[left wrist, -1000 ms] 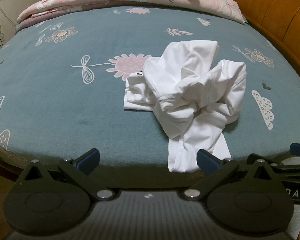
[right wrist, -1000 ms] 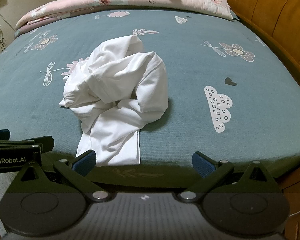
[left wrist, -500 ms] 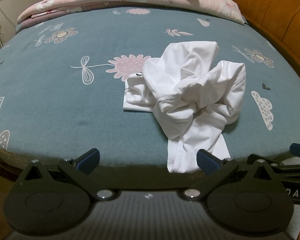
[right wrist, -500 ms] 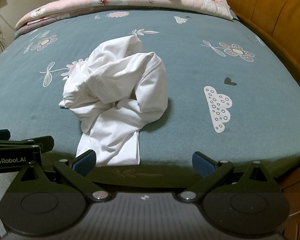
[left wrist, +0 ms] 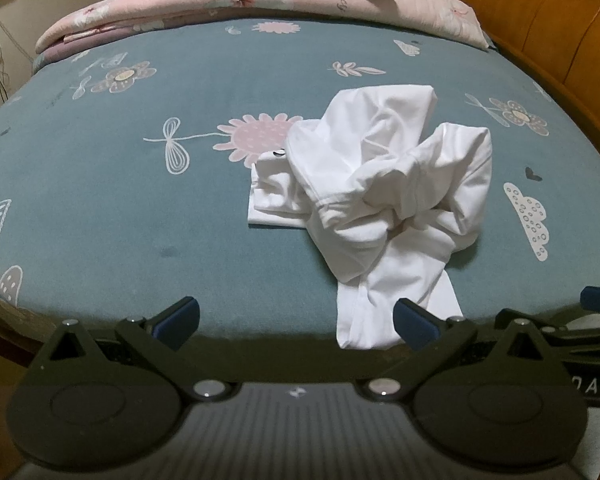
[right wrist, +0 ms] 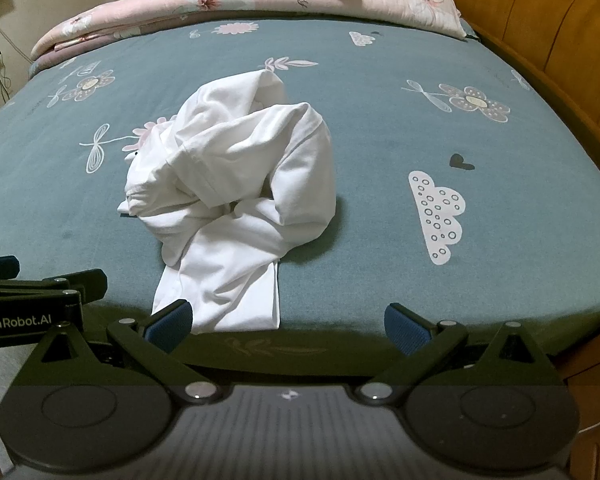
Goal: Fold clothes
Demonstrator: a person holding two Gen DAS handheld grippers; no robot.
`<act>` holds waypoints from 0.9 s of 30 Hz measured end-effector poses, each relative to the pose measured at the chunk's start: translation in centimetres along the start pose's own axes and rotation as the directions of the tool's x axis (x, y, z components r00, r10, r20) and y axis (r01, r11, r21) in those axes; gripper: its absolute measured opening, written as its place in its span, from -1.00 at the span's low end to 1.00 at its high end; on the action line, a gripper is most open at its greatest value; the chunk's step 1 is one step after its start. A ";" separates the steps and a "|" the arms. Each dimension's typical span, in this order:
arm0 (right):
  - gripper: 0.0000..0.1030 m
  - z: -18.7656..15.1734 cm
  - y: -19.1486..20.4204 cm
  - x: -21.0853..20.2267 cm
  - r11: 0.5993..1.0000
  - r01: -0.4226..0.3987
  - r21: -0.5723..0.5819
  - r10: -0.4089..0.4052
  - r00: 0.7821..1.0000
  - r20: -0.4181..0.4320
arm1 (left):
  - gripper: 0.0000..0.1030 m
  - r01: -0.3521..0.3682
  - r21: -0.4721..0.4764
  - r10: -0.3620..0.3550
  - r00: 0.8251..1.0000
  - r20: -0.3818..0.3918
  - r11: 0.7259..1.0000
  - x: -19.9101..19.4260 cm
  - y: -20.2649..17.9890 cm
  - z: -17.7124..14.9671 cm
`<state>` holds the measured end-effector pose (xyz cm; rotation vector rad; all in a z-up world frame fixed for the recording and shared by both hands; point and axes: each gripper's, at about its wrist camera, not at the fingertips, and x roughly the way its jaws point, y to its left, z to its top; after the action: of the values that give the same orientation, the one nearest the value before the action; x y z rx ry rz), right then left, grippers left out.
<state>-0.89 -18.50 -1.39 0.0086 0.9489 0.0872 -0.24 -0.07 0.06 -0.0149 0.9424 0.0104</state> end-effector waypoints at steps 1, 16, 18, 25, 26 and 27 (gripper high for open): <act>1.00 0.0 0.0 0.0 1.000 0.000 0.000 0.000 1.000 0.000 | 0.99 0.000 0.000 0.000 1.000 0.001 1.000 0.0 0.0 0.0; 1.00 0.0 0.0 0.1 1.000 0.000 0.000 0.000 1.000 0.006 | 0.99 0.055 -0.053 -0.054 0.998 0.007 0.997 0.4 0.8 0.0; 1.00 -0.1 0.0 0.2 1.000 -0.002 0.000 0.002 1.000 0.007 | 0.99 0.062 -0.057 -0.061 0.998 0.010 0.996 0.4 0.9 0.0; 1.00 -0.2 -0.2 0.2 1.000 0.003 0.001 -0.003 1.000 0.023 | 0.99 0.063 -0.082 -0.059 0.997 0.050 0.995 0.3 1.6 -0.1; 1.00 -0.2 -0.2 0.1 1.000 0.002 0.002 -0.002 1.000 0.031 | 0.99 0.058 -0.086 -0.053 0.997 0.057 0.995 0.4 1.7 -0.2; 1.00 -0.2 -0.3 0.1 1.000 0.000 0.004 -0.001 0.999 0.039 | 0.99 0.057 -0.090 -0.051 0.997 0.063 0.994 0.4 1.9 -0.2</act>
<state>-0.98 -18.80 -1.56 0.0134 0.9100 0.0845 -0.20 1.84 -0.44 -0.1241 0.8798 0.0041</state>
